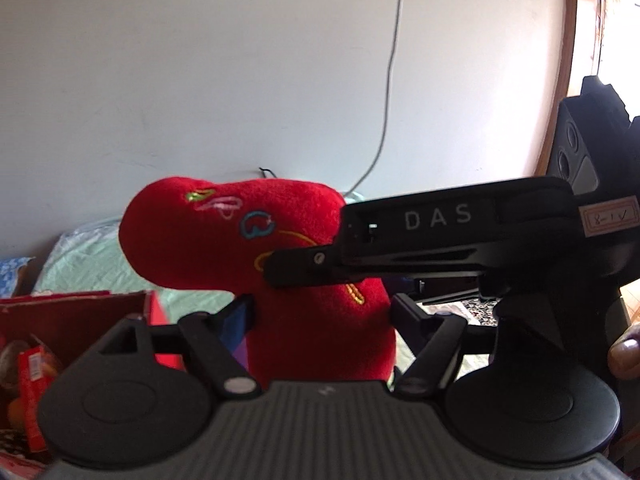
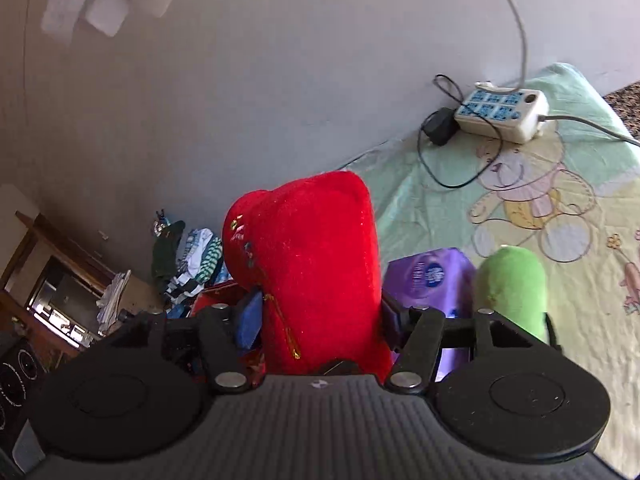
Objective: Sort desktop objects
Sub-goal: 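Carry the red pillow with the right gripper into the red box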
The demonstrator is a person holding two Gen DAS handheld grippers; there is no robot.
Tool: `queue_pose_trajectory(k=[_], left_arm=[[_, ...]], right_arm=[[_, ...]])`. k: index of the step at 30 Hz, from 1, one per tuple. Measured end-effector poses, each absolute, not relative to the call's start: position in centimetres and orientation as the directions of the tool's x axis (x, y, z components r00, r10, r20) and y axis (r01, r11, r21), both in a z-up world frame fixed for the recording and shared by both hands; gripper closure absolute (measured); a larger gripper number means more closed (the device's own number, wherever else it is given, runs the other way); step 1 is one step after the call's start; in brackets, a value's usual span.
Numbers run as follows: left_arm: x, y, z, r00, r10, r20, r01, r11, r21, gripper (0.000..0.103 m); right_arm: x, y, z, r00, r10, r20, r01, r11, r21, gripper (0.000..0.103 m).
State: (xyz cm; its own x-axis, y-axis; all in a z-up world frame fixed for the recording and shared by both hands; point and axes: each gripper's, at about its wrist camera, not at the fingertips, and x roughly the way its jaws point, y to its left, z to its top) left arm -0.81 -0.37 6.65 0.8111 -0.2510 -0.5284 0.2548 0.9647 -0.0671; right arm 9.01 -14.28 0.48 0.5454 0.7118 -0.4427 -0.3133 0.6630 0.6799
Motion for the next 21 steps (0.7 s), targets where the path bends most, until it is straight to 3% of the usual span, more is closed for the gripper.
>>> queue_pose_trajectory(k=[5, 10, 21], left_arm=[[-1.2, 5.3, 6.0, 0.805, -0.224, -0.549, 0.215, 0.973, -0.082, 0.029], [-0.8, 10.5, 4.8, 0.783, -0.225, -0.579, 0.201, 0.974, -0.106, 0.030], [1.3, 17.5, 1.6, 0.735, -0.261, -0.625, 0.246, 0.963, -0.113, 0.023]], right_arm=[[8.7, -6.8, 1.0, 0.488, 0.748, -0.451, -0.362, 0.643, 0.675, 0.042], [8.1, 0.8, 0.4, 0.473, 0.706, -0.527, -0.372, 0.702, 0.607, 0.042], [9.1, 6.2, -3.1, 0.511, 0.577, -0.637, -0.185, 0.798, 0.574, 0.043]])
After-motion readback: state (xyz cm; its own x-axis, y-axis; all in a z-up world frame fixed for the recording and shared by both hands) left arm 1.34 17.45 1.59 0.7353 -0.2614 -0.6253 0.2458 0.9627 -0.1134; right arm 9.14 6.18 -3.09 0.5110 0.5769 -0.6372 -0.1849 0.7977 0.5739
